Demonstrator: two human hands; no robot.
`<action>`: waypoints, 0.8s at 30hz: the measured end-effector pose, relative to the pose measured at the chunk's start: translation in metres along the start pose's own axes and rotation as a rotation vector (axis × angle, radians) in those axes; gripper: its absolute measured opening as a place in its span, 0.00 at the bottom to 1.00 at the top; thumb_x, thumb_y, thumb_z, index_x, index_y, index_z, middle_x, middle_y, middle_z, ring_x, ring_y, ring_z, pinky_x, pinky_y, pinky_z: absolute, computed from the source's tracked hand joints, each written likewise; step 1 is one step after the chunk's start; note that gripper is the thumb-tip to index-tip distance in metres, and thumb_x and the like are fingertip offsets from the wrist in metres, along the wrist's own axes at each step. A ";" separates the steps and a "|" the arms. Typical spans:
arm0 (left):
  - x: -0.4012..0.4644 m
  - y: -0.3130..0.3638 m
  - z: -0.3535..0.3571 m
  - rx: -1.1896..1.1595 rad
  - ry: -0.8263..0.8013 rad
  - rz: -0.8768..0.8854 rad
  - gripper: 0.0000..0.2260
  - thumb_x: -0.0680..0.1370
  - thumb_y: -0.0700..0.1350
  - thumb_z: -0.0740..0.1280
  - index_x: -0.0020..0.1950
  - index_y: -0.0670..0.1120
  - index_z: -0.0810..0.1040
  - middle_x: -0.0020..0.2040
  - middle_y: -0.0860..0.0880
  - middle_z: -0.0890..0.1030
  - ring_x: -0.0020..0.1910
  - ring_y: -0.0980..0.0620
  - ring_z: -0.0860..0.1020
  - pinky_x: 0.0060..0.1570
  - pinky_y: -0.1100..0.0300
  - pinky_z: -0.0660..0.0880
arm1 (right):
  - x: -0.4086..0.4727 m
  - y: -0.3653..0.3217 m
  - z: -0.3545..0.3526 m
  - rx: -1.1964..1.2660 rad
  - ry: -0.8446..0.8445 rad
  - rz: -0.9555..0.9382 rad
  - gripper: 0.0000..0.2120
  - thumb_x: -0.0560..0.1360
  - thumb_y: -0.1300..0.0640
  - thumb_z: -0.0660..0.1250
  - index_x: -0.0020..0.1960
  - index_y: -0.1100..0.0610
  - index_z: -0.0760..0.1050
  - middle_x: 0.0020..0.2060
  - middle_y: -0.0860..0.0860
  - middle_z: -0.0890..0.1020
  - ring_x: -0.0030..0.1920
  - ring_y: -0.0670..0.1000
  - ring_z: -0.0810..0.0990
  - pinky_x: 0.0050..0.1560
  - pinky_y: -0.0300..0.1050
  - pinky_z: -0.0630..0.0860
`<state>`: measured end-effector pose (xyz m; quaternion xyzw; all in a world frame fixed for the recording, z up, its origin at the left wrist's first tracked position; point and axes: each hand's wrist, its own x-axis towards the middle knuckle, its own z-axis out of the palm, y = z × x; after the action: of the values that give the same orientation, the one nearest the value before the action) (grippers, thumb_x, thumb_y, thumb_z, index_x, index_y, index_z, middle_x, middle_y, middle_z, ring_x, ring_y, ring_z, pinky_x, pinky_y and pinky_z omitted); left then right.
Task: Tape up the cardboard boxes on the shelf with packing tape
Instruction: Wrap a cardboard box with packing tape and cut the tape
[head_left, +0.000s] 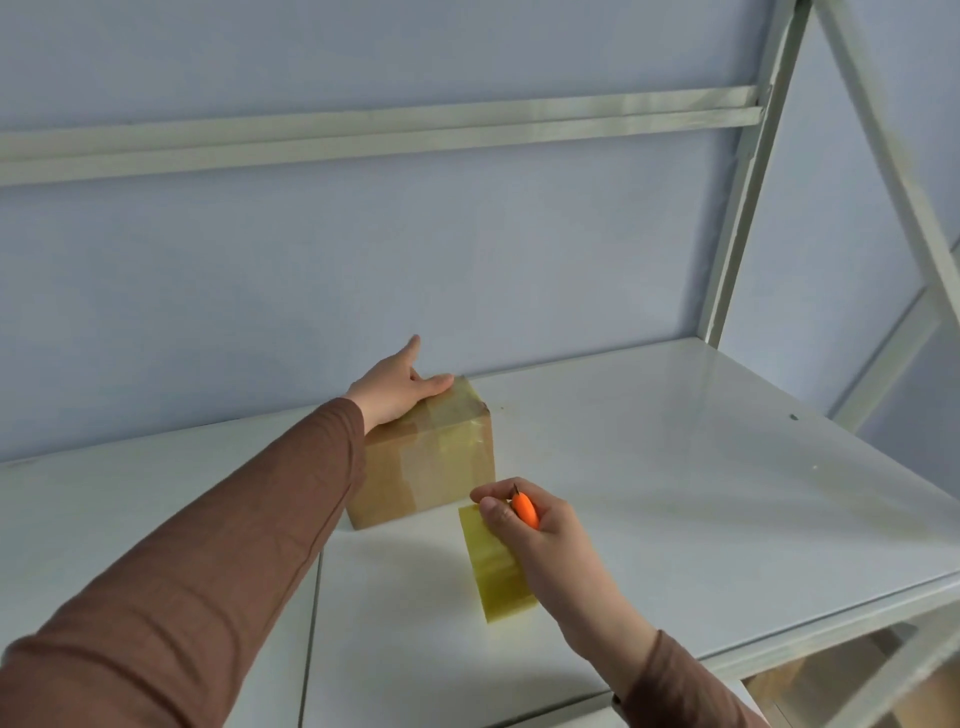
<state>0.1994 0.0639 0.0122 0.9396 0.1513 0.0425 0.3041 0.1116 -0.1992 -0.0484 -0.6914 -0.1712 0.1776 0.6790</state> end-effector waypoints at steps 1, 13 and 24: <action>0.002 0.001 0.000 0.008 0.008 -0.020 0.43 0.78 0.68 0.64 0.84 0.55 0.46 0.56 0.52 0.80 0.56 0.49 0.79 0.65 0.47 0.74 | 0.000 0.001 0.000 0.006 0.004 0.004 0.05 0.81 0.50 0.69 0.50 0.47 0.84 0.33 0.39 0.78 0.34 0.42 0.73 0.37 0.34 0.69; 0.000 0.005 0.015 0.376 0.507 0.444 0.11 0.84 0.49 0.61 0.55 0.51 0.84 0.53 0.54 0.85 0.53 0.50 0.78 0.64 0.50 0.68 | 0.001 0.009 0.003 0.011 0.007 -0.006 0.05 0.81 0.50 0.69 0.50 0.45 0.84 0.35 0.39 0.81 0.34 0.40 0.74 0.35 0.31 0.70; 0.013 0.007 0.019 0.310 0.083 -0.022 0.31 0.81 0.70 0.51 0.38 0.50 0.80 0.39 0.51 0.82 0.40 0.50 0.80 0.38 0.55 0.70 | 0.001 0.012 0.002 -0.009 -0.006 -0.019 0.06 0.82 0.49 0.68 0.52 0.46 0.84 0.35 0.39 0.80 0.35 0.41 0.74 0.36 0.32 0.70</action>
<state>0.2165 0.0520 0.0009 0.9710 0.1789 0.0539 0.1492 0.1111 -0.1974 -0.0605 -0.6922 -0.1805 0.1722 0.6772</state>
